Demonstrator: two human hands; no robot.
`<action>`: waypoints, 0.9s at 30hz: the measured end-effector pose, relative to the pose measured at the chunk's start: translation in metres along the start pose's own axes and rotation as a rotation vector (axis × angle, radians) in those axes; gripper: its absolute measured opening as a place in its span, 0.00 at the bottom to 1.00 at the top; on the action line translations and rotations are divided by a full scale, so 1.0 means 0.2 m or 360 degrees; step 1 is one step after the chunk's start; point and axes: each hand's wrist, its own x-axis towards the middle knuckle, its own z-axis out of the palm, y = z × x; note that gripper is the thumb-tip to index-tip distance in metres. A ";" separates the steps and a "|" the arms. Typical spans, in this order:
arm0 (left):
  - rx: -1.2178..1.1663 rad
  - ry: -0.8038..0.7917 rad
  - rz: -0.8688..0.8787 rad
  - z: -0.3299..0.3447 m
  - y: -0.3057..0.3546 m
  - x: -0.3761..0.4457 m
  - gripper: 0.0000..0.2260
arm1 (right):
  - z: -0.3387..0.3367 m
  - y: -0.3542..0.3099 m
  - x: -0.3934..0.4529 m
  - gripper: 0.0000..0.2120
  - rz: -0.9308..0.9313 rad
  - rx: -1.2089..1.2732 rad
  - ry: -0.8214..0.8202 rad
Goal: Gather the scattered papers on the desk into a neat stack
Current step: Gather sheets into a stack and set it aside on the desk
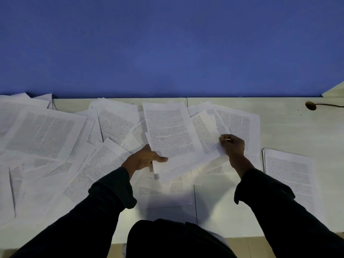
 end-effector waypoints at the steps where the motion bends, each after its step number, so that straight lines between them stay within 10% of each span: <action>1: 0.0014 -0.0067 -0.0076 -0.01 0.00 -0.01 0.29 | 0.00 -0.01 0.02 0.06 -0.0027 -0.0034 0.0015; 5: 0.0114 -0.0124 -0.0332 -0.05 0.02 -0.04 0.29 | -0.02 -0.09 0.06 0.03 -0.0186 -0.0188 -0.0080; 11: 0.0131 0.1149 0.0240 -0.18 0.10 0.05 0.21 | -0.03 -0.15 0.07 0.03 -0.0454 -0.0466 -0.0464; 19: 0.0900 0.0372 0.0184 -0.19 0.28 0.13 0.16 | 0.04 -0.22 0.10 0.05 -0.0775 -0.0693 -0.0670; 27: 0.0642 0.0571 0.0363 0.03 0.29 0.21 0.25 | 0.18 -0.28 -0.09 0.04 -0.0445 -0.0109 -0.0520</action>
